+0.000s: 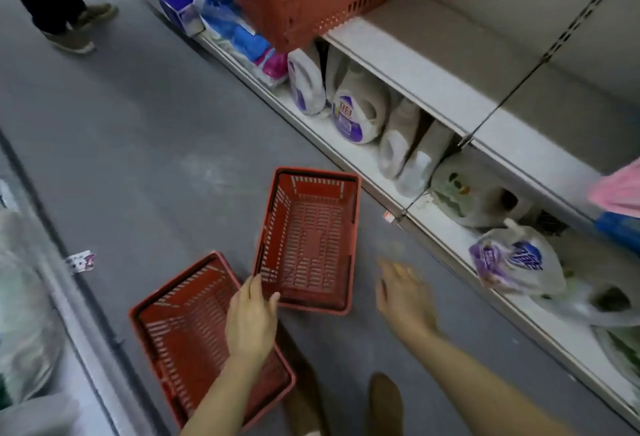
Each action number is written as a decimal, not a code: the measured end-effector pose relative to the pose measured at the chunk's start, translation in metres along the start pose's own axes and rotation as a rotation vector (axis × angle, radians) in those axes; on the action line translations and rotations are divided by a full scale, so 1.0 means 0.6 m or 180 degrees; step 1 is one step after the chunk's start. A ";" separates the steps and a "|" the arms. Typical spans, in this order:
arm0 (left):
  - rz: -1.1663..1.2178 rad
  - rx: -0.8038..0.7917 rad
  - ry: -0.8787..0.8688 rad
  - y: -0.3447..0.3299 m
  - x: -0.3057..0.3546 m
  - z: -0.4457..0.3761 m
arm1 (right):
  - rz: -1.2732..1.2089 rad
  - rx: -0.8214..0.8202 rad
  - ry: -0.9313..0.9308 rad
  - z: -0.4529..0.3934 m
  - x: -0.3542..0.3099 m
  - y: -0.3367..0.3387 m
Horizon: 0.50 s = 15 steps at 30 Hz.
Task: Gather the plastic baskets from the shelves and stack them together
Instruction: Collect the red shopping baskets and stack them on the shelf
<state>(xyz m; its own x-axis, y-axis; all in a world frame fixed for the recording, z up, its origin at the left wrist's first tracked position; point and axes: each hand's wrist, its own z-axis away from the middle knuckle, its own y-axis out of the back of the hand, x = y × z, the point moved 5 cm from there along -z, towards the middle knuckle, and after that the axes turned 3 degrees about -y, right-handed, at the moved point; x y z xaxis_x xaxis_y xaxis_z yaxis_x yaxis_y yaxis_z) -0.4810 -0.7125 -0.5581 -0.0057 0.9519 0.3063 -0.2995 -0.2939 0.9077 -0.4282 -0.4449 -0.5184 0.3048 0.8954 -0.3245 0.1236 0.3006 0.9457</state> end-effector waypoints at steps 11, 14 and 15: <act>0.1839 0.0015 0.2399 -0.348 -0.028 -0.031 | -0.0065 0.0063 0.0040 -0.050 0.064 -0.235; 0.2969 0.0367 0.2886 -0.430 -0.033 -0.052 | -0.0042 -0.0005 0.0010 -0.050 0.078 -0.272; 0.3258 0.0550 0.2895 -0.453 -0.036 -0.063 | -0.0032 -0.0023 0.0010 -0.050 0.083 -0.282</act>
<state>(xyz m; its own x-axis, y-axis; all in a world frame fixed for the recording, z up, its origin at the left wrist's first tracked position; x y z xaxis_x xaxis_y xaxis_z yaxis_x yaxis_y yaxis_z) -0.4354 -0.6502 -0.8223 -0.7848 0.0084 0.6197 0.3367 -0.8336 0.4378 -0.4622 -0.4416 -0.6940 0.3004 0.8934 -0.3340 0.1200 0.3120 0.9425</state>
